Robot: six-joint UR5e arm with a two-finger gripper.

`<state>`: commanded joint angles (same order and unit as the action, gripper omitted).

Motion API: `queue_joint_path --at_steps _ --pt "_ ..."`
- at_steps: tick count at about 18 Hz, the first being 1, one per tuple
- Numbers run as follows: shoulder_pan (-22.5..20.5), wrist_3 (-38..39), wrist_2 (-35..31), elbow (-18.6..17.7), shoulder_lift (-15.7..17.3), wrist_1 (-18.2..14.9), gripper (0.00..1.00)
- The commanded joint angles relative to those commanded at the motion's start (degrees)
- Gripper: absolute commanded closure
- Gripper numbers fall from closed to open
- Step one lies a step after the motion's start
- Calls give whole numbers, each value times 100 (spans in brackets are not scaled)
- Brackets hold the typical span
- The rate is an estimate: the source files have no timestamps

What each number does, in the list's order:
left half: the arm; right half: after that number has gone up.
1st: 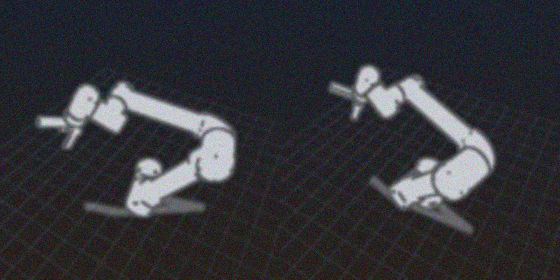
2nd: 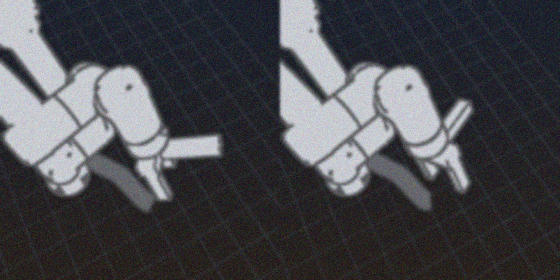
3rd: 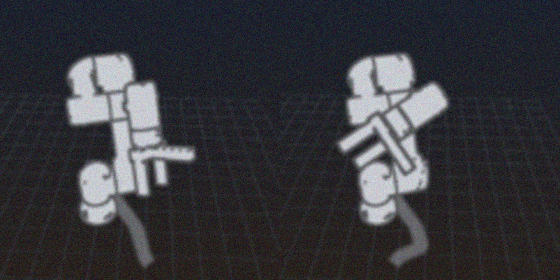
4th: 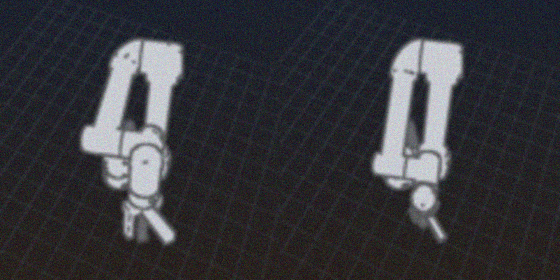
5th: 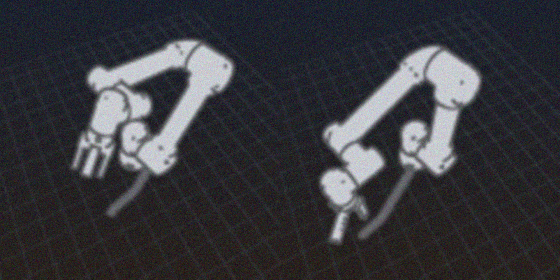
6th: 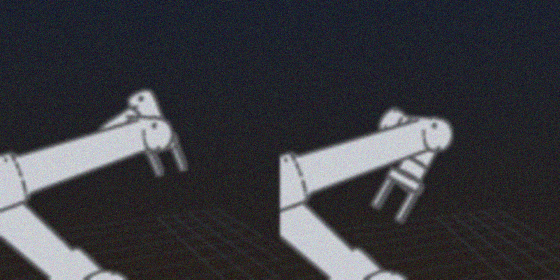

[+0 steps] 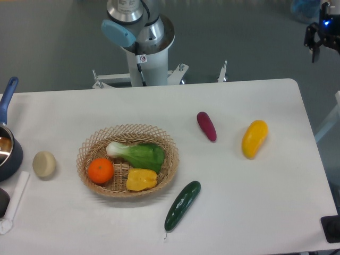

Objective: Pick up the mango from the table
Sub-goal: 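Move the open gripper down into the workspace toward the yellow mango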

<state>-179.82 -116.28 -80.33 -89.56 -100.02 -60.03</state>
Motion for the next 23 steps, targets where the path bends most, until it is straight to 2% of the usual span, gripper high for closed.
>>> queue_joint_path --at_steps 5,9,11,14,18,23 --pt "26 0 -70 18 0 9 0" --pt "149 17 -413 -35 62 9 0" --pt "176 227 -404 -79 53 9 0" --pt "254 824 -378 -272 53 70 0" --pt "325 975 -378 -562 70 281 0" --pt "527 1914 -369 -904 70 308 0"
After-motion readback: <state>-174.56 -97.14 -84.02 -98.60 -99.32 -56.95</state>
